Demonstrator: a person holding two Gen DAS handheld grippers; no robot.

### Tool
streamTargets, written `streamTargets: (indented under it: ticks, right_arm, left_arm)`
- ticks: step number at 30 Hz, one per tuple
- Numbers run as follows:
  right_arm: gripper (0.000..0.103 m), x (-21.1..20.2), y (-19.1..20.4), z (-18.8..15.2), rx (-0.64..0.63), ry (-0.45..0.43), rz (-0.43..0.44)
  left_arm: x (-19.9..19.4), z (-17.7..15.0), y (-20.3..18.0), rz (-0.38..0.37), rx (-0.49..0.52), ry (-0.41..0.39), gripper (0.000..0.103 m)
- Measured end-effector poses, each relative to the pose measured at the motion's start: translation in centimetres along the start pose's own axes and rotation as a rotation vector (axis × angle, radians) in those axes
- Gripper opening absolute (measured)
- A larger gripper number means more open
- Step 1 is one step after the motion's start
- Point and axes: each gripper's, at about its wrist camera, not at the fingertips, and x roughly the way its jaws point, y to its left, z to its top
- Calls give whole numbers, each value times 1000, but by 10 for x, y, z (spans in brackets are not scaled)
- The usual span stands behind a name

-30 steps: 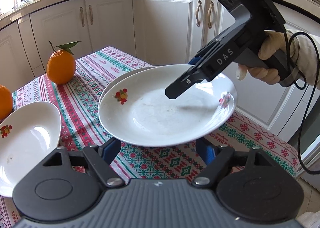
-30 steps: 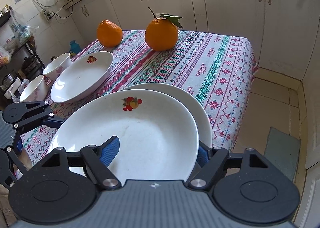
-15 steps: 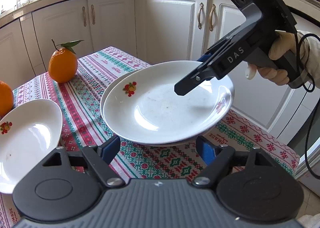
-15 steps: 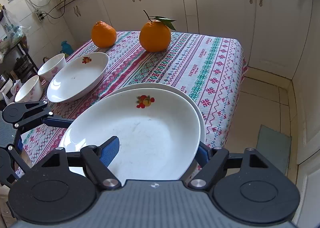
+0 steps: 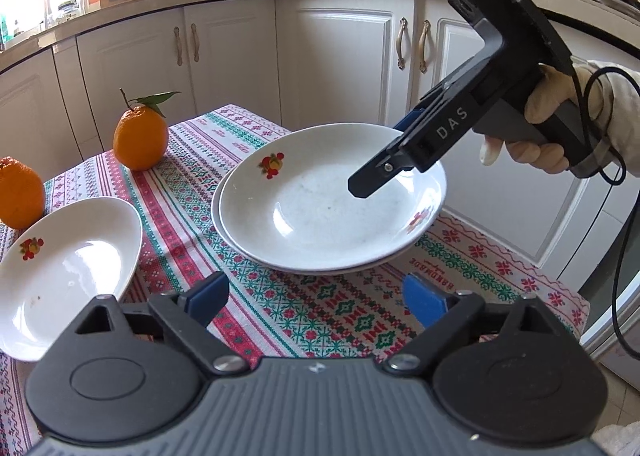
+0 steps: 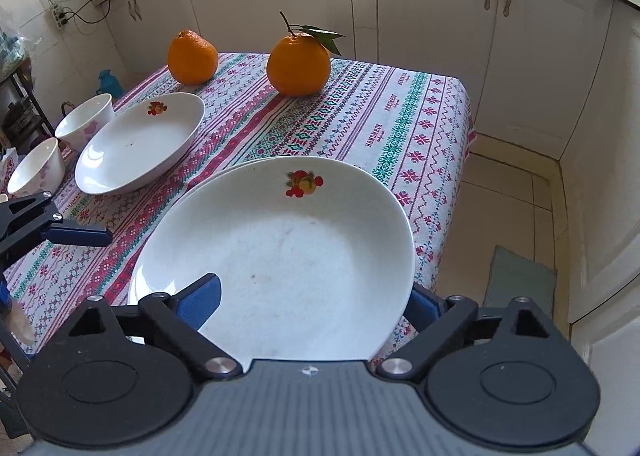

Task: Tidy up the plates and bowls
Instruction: 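Carry the plate with the right tool and lower it onto another plate, then open the right tool and withdraw from the stacked plates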

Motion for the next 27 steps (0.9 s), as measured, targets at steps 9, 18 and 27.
streamTargets:
  ticks: [9, 18, 27]
  right_arm:
    - [103, -4, 16, -5, -49, 6, -67]
    - [103, -29, 56, -3, -129, -67, -43]
    - [103, -33, 84, 6, -194, -90, -11]
  left_arm:
    - [-16, -7, 5, 33, -30, -20, 96]
    - [-37, -18, 21, 218, -111, -55, 99]
    - [-26, -38, 66, 476, -327, 47, 100]
